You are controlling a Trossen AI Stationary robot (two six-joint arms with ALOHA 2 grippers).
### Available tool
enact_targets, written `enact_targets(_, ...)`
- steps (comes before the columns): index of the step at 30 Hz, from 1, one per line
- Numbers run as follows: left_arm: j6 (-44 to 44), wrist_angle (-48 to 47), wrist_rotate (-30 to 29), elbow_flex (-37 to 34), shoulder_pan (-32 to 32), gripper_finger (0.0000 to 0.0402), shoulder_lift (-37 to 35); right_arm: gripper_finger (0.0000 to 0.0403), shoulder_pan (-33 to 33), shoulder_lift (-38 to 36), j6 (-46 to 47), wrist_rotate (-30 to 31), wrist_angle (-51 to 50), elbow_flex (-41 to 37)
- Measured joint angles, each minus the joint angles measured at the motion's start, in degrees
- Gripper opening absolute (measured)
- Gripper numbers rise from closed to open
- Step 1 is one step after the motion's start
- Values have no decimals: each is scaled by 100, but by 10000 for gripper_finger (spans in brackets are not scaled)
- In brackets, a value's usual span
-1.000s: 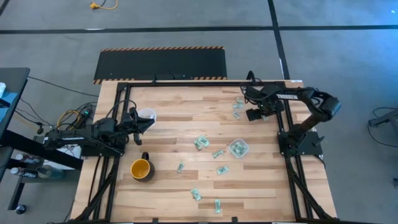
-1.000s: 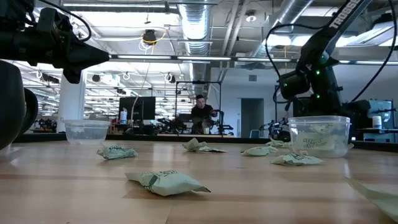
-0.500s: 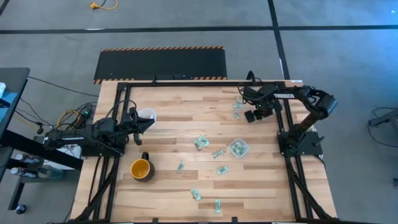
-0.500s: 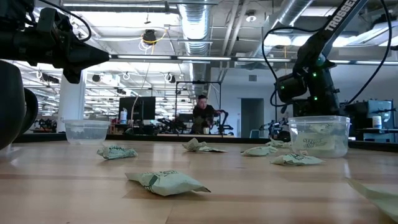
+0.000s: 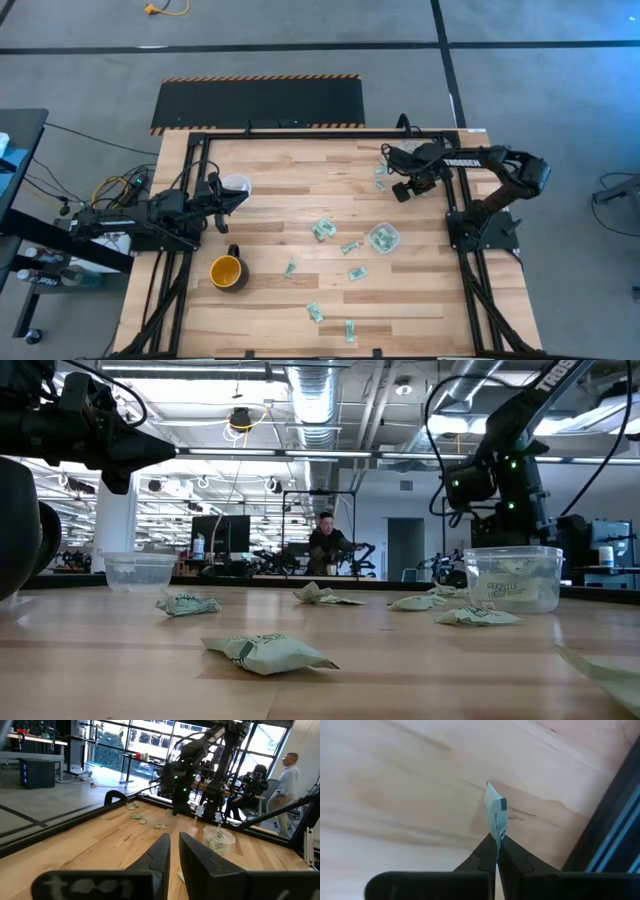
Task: Pick and place Stevia / Truvia into bins
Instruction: Put the white stevia packet into the square transparent container
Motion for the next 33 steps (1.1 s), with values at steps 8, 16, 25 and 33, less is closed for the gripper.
enact_targets(8,2,0,2,0,-2,27,0,1,1027,-944,448,-45,-61,8)
enact_targets(16,2,0,2,-1,-2,27,-2,1,2710,-1856,695,-189,358,11)
enact_targets(25,2,0,2,0,0,27,-1,2,4131,-2041,1022,-187,1000,20)
enact_targets(33,2,0,2,0,-1,27,-2,6,4498,-1916,1232,-185,1081,20)
